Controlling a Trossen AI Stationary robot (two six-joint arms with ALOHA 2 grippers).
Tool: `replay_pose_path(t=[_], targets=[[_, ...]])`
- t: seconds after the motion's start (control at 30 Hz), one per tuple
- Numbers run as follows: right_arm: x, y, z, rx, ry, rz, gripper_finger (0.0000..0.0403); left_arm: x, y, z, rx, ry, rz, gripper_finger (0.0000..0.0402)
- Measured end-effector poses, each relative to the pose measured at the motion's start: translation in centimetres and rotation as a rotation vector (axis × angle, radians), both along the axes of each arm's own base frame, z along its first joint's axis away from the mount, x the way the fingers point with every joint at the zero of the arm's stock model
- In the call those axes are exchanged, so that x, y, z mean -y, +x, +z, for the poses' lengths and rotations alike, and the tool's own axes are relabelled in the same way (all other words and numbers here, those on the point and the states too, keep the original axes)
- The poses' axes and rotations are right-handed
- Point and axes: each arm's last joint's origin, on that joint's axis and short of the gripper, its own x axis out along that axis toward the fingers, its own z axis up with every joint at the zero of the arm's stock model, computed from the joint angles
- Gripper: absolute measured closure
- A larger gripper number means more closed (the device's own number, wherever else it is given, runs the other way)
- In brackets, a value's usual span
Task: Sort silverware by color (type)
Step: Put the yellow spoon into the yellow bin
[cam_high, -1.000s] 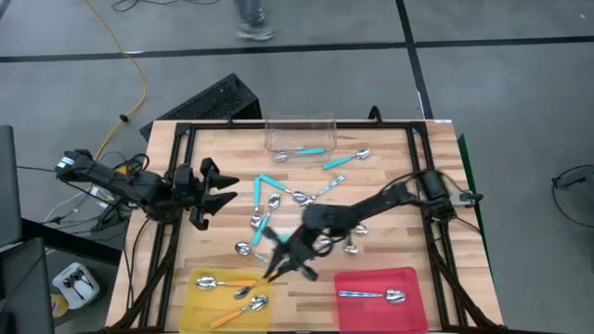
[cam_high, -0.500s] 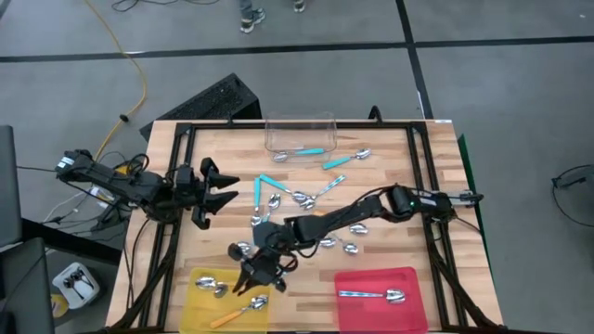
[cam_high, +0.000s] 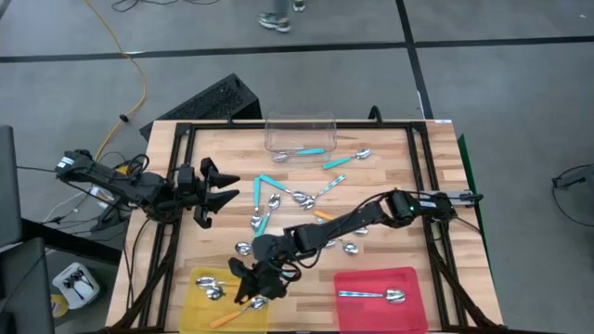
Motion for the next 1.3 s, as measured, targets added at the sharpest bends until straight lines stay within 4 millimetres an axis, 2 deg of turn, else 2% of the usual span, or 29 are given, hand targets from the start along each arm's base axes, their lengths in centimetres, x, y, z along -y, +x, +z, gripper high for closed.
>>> replay_pose_path(t=[0.07, 0.17, 0.23, 0.43, 0.73, 0.83, 1.3], targets=[[-0.1, 0.4, -1.0, 0.016, 0.018, 0.001, 0.0349, 0.0, 0.0, 0.0, -0.001, -0.002, 0.010, 0.0225], [-0.1, 0.9, -3.1, -0.048, 0.072, 0.043, 0.0349, 0.0, 0.0, 0.0, 0.000, -0.003, 0.011, 0.0225], [0.3, 1.2, -3.6, -0.094, 0.105, 0.028, 0.0349, 0.0, 0.0, 0.0, -0.003, -0.003, 0.011, 0.0225], [1.7, 1.7, -2.5, -0.074, 0.140, 0.005, 0.0349, 0.0, 0.1, -0.3, -0.026, -0.011, 0.010, 0.0225], [1.5, 1.6, -2.8, -0.124, 0.168, 0.017, 0.0349, 0.0, 0.1, -0.6, -0.054, -0.010, 0.008, 0.0225], [1.5, 1.7, -3.2, -0.144, 0.180, 0.014, 0.0338, 0.0, 0.1, -0.6, -0.053, -0.010, 0.007, 0.0225], [2.3, 2.0, -3.4, -0.241, 0.258, -0.027, 0.0331, 0.0, 0.1, -0.6, -0.054, -0.009, 0.008, 0.0225]])
